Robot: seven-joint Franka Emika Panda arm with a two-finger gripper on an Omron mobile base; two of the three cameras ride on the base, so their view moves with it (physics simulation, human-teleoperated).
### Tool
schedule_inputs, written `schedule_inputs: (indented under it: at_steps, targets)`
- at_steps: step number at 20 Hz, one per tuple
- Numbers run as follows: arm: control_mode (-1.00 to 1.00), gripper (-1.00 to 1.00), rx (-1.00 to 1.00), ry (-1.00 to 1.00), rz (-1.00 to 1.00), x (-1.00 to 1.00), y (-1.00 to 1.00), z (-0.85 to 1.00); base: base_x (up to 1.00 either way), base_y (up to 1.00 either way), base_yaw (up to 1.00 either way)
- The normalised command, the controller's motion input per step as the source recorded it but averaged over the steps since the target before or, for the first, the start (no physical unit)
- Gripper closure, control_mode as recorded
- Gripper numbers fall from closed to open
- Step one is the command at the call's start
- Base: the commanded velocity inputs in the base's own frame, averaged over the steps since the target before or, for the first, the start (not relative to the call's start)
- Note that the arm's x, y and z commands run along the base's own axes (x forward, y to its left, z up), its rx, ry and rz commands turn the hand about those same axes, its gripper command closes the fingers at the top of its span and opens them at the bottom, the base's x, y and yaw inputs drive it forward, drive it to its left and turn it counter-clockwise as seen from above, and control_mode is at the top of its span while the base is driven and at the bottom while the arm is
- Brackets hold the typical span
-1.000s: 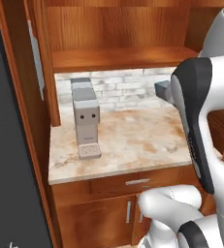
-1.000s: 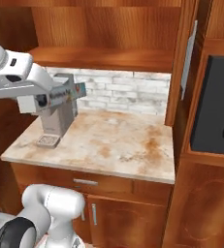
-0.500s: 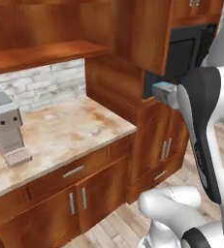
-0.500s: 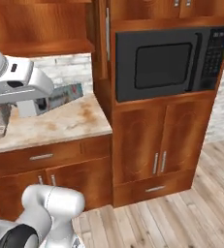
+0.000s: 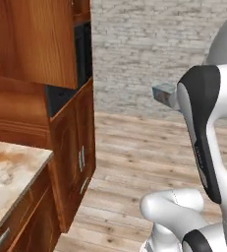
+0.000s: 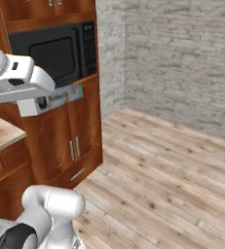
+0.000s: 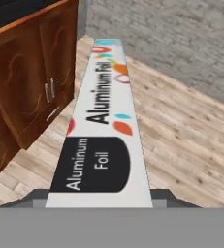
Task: Retrieve the tupperware and aluminum foil from the cabinet and place them on the dining counter near the plate with tomato and lemon wedge to prepare for storing leftovers.
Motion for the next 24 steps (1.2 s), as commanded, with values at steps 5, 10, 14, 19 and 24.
schedule_inputs:
  at_steps: [5, 10, 14, 19, 24]
  targets:
    - [1.00, 1.00, 0.00, 0.00, 0.00, 0.00, 0.00, 0.00, -0.01, -0.08, -0.95]
    - [1.00, 1.00, 0.00, 0.00, 0.00, 0.00, 0.00, 0.00, 0.41, 0.00, -0.75]
    - [1.00, 1.00, 0.00, 0.00, 0.00, 0.00, 0.00, 0.00, 0.92, 0.04, -0.56]
    - [1.00, 1.00, 0.00, 0.00, 0.00, 0.00, 0.00, 0.00, 1.00, 0.22, -0.50]
    - [1.00, 1.00, 0.00, 0.00, 0.00, 0.00, 0.00, 0.00, 0.98, 0.32, -0.54]
